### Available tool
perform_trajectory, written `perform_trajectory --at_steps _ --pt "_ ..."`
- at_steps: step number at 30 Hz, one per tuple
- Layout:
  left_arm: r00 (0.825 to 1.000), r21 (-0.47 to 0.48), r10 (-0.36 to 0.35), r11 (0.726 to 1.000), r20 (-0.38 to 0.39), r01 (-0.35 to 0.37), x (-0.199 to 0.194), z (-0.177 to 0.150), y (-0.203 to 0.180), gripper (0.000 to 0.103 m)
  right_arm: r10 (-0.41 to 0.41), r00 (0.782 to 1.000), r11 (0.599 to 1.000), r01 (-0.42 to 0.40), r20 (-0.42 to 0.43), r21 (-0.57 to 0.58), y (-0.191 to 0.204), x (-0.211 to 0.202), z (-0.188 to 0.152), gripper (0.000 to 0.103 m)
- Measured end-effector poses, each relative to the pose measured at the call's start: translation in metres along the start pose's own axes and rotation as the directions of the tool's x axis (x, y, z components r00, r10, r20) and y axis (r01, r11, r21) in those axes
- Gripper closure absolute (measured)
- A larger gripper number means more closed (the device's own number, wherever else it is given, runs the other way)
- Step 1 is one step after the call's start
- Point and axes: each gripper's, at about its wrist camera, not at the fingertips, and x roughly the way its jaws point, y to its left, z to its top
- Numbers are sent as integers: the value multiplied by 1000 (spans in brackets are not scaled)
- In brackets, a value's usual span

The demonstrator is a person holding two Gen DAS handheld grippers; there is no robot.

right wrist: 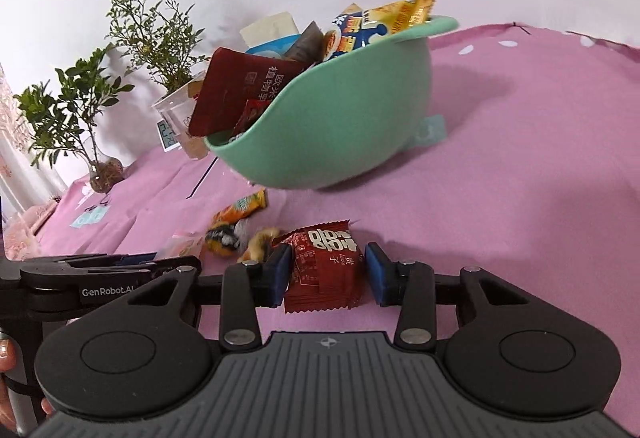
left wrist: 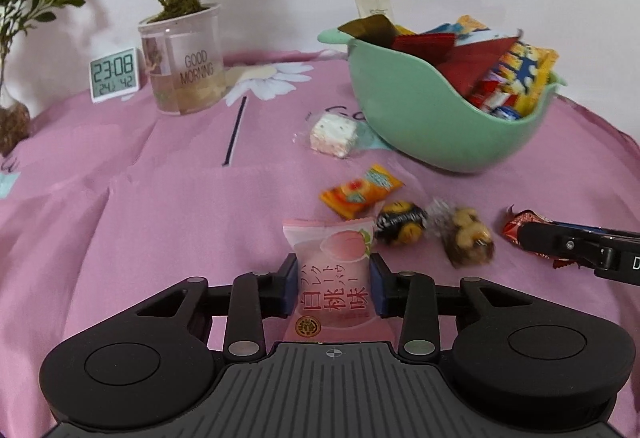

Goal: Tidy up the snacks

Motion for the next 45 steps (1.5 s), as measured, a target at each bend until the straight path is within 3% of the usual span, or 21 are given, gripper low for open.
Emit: perform_trajectory --at_steps 6,16,20,30,32,36,45 --pt "999 -21 -38 999 12 38 -24 -23 -5 2 6 1000 1000 -5 15 -19 0 -25 -17 58" --pt "999 -2 -39 999 10 39 -46 -45 -21 0 -46 999 974 49 19 -220 24 -47 -40 56" --pt "1000 -5 -31 1000 -4 31 -47 -44 -22 0 -51 999 967 53 13 -251 28 -46 -43 36" --pt "1000 4 -9 1000 -14 9 -43 -43 -24 0 -76 997 955 72 -3 -287 34 -42 -44 36" --pt "1000 6 -5 1000 -15 5 -42 -42 -25 0 -80 997 953 76 -3 -293 34 -42 -45 38" --pt "1000 9 -1 1000 -13 1 -41 -41 -25 0 -96 995 946 93 5 -309 36 -42 -46 56" --pt "1000 17 4 1000 -10 -3 -40 -40 -26 0 -87 996 949 86 9 -305 35 -43 -46 58"
